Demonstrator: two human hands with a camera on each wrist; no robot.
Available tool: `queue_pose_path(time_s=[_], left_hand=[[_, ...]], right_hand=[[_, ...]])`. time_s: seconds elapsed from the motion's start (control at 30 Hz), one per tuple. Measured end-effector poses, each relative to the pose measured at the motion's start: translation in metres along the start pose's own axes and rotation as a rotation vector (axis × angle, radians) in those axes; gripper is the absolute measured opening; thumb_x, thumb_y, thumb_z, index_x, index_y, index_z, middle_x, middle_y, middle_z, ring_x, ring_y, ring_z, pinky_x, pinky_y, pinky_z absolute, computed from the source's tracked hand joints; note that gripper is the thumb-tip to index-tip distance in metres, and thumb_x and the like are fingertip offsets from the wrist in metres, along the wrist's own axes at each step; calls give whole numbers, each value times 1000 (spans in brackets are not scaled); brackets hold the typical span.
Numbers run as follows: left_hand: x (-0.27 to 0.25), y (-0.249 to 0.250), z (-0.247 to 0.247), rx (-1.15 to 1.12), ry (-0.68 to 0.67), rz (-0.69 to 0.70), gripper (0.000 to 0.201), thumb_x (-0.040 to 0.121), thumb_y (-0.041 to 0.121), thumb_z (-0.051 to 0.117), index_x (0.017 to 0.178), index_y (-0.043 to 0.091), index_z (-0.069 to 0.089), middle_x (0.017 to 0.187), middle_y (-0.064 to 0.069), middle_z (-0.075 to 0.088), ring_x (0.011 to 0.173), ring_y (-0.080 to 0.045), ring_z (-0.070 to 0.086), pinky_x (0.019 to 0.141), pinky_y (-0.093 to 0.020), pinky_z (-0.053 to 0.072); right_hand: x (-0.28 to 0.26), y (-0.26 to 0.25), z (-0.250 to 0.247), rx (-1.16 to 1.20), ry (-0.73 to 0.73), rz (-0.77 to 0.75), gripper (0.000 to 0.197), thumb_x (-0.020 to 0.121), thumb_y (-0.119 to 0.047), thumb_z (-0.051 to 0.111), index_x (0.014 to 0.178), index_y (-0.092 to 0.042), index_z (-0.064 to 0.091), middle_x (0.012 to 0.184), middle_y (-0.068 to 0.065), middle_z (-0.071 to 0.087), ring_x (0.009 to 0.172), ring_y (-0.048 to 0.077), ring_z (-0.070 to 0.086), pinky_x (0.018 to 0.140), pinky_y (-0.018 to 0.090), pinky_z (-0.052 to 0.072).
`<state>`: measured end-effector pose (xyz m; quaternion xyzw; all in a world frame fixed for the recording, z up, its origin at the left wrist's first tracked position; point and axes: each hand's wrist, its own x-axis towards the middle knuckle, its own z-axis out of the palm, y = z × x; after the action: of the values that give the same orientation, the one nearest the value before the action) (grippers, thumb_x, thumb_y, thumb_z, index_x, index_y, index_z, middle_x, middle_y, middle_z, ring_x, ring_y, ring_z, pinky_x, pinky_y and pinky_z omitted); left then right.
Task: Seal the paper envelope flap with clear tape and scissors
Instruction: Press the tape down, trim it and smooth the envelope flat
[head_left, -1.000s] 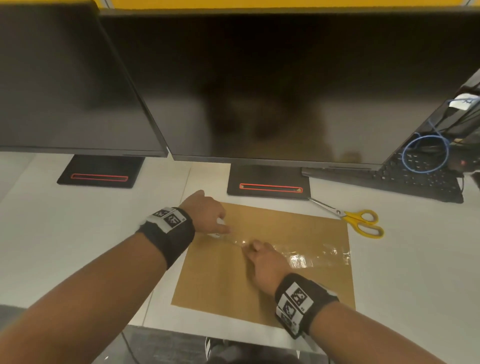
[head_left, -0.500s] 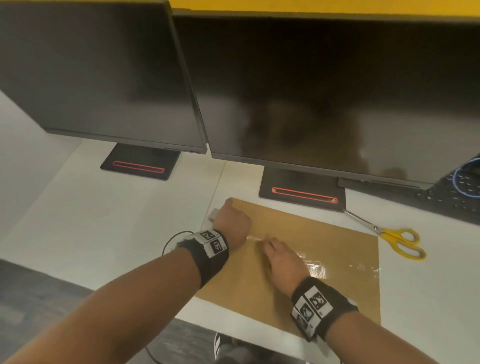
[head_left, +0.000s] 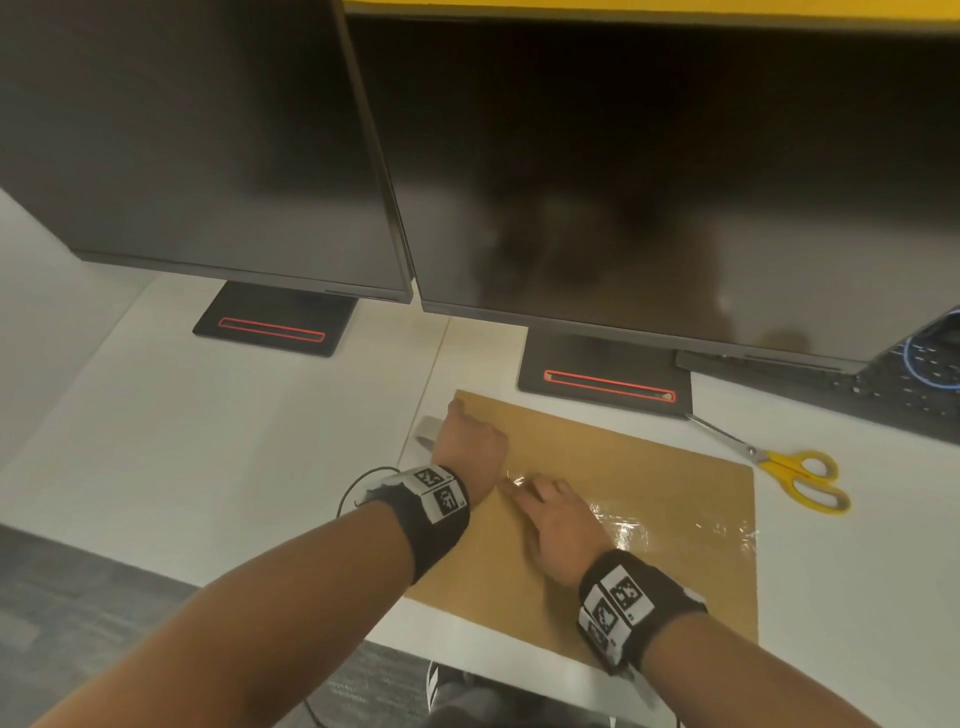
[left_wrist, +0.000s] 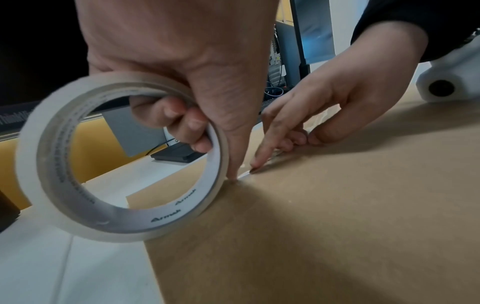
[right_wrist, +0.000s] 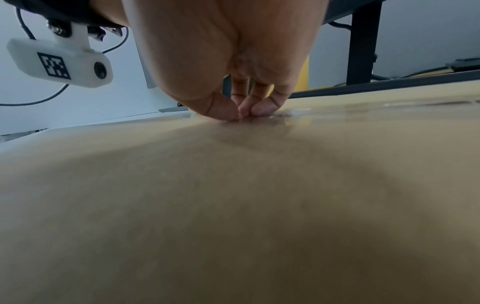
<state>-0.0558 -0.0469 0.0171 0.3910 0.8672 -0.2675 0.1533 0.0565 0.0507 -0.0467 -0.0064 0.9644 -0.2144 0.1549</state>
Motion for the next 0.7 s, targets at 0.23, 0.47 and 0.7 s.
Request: queue_pose_path(time_s=[0.23, 0.47, 0.7], left_hand=[[1, -6, -7, -40, -16, -16, 20, 94, 28, 45, 100, 17, 60, 91, 1, 67, 90, -19, 60, 103, -40, 28], [-6, -74, -13, -460, -82, 86, 37, 88, 57, 49, 86, 21, 55, 81, 4, 54, 81, -17, 50, 78, -29, 32], [-2, -79, 5, -688, -73, 62, 49, 88, 57, 53, 120, 21, 59, 114, 2, 59, 102, -20, 54, 88, -32, 43]], right_hand=[[8, -11, -5, -104, -86, 89, 72, 84, -7, 42, 149, -22, 16, 146, 8, 32, 127, 30, 34, 102, 41, 36], [15, -25, -6, -108, -101, 69, 55, 90, 0, 31, 143, -13, 22, 151, 12, 25, 132, 32, 31, 107, 43, 33], [17, -19, -7, -52, -128, 53, 73, 83, 2, 40, 147, -21, 14, 150, 8, 24, 132, 31, 29, 107, 41, 32]])
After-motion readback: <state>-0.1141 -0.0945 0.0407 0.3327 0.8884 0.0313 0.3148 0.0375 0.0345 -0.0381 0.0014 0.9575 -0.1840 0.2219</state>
